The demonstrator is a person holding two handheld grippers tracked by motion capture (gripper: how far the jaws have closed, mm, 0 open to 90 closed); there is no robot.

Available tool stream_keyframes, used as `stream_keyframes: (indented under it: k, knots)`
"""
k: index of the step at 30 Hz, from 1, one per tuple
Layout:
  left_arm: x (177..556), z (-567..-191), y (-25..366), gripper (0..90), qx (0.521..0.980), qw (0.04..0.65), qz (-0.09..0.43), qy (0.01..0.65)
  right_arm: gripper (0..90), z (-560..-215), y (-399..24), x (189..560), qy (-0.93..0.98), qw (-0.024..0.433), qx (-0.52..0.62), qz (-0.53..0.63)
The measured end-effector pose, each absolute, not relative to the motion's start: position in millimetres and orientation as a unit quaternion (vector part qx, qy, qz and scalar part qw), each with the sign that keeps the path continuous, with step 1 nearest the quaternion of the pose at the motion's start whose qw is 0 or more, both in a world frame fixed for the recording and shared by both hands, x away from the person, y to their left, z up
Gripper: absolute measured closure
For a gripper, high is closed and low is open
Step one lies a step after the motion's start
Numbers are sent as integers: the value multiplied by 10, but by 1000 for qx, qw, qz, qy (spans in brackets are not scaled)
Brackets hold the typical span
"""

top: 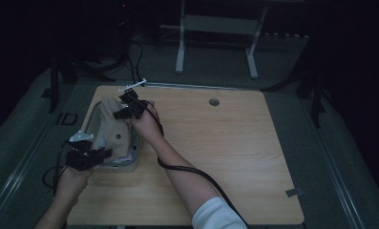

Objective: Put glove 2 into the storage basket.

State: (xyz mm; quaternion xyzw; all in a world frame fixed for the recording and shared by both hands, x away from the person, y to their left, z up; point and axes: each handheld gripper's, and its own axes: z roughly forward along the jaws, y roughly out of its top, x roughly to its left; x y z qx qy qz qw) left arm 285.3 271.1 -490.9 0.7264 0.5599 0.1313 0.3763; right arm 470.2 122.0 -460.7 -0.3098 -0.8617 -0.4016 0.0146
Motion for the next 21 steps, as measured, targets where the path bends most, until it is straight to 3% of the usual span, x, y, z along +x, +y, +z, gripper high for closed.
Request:
stream_keyframes:
  k: [7,13,21]
  knots:
    - [2888,-4982,2698,743,728,376,117,561,661,-4799,1248,4743,-867,15,-317,-385]
    - [2843,-4982,2737,479,713,397,115,566,548,-4789,1204,4765,-870,16,-313,-382]
    - [2755,-4803,2738,271,696,433,152,552,310,-4548,991,4768,-860,16,-305,-408]
